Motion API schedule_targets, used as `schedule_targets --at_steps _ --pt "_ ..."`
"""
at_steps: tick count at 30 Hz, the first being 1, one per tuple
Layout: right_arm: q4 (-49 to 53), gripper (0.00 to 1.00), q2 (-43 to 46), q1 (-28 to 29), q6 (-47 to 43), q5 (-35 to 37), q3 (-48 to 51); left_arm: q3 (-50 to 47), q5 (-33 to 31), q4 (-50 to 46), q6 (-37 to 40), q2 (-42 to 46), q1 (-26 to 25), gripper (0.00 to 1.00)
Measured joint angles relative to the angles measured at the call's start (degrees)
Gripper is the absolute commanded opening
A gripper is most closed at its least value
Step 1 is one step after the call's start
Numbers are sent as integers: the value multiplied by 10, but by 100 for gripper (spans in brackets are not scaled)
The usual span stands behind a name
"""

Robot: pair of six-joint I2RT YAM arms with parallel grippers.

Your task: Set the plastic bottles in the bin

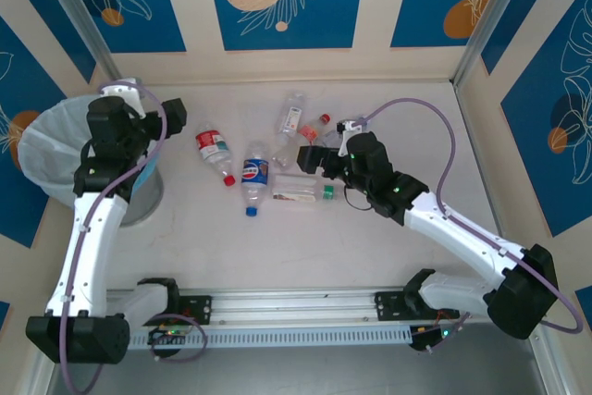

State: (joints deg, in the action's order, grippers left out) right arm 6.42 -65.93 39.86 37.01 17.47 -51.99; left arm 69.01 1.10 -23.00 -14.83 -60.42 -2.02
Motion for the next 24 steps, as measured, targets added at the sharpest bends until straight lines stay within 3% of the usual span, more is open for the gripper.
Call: schedule_targets --at_steps 9,24 --pt "18 100 -27 0 9 -9 0 -53 64 14 3 5 -91 99" --pt "127 97 -34 -42 94 38 0 -203 154 100 -2 41 -146 99"
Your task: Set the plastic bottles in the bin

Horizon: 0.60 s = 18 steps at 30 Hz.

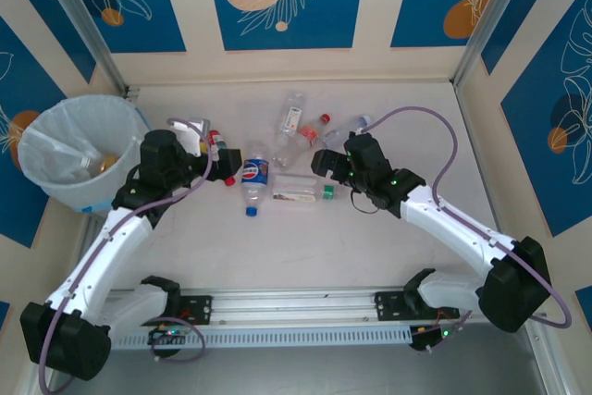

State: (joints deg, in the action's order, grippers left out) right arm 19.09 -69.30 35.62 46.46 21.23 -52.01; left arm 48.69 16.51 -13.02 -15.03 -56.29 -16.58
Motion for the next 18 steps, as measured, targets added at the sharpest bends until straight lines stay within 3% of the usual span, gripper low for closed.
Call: schedule_targets --at_steps 5,14,18 --pt "19 96 -35 -14 -19 -5 -3 -38 -9 1 -1 28 -1 99" --pt "107 94 -128 -99 -314 -184 -114 -50 -47 5 -2 29 -2 99" --pt "154 91 -145 -108 -475 -259 -125 -50 -65 5 -11 0 -2 99"
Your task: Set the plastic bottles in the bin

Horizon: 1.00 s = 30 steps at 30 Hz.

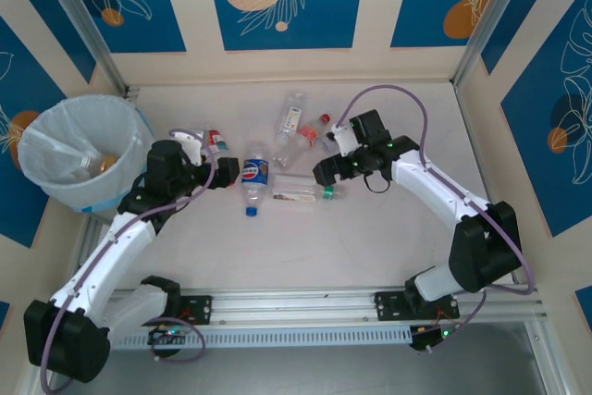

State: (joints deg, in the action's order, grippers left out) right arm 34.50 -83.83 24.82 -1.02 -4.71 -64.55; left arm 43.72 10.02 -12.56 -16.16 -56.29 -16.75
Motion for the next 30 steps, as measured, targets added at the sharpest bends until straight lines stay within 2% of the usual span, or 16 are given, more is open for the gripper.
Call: schedule_targets --at_steps 5,10,14,21,30 --pt "32 85 -36 -15 -177 -45 -2 0 -17 2 -16 -14 0 99" --pt "41 83 -89 -36 -323 -41 -9 1 -45 3 -46 -23 0 99" --pt "63 81 -155 -41 -409 -26 -52 10 -66 4 -71 -40 0 99" --pt "58 79 -195 -42 -500 -19 -66 20 -91 -5 -116 -38 0 99" --pt "34 70 -256 -36 -535 4 -74 20 -123 -42 -126 16 0 99"
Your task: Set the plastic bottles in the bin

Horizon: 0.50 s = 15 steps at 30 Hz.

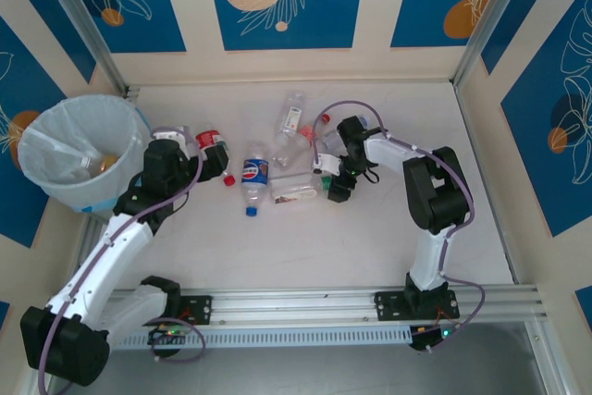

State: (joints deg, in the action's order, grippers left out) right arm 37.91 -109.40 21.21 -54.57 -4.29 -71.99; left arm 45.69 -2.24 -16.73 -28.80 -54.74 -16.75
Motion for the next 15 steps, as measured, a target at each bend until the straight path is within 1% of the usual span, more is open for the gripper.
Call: schedule_targets --at_steps 3,5,9,11,13,15 --pt "-10 66 1 2 -4 0 2 0 0 -12 0 -7 0 99" --pt "-16 61 1 5 -8 2 4 0 0 -16 0 -10 0 99" --pt "-35 57 1 10 -13 7 22 0 -3 -18 -1 -9 0 99" --pt "-46 56 2 14 -16 10 30 0 -6 -22 -1 -8 0 99" --pt "-54 59 4 19 -17 13 34 0 -7 -24 0 -8 0 99" --pt "-65 59 6 30 -21 18 38 0 -6 -25 0 -8 0 99"
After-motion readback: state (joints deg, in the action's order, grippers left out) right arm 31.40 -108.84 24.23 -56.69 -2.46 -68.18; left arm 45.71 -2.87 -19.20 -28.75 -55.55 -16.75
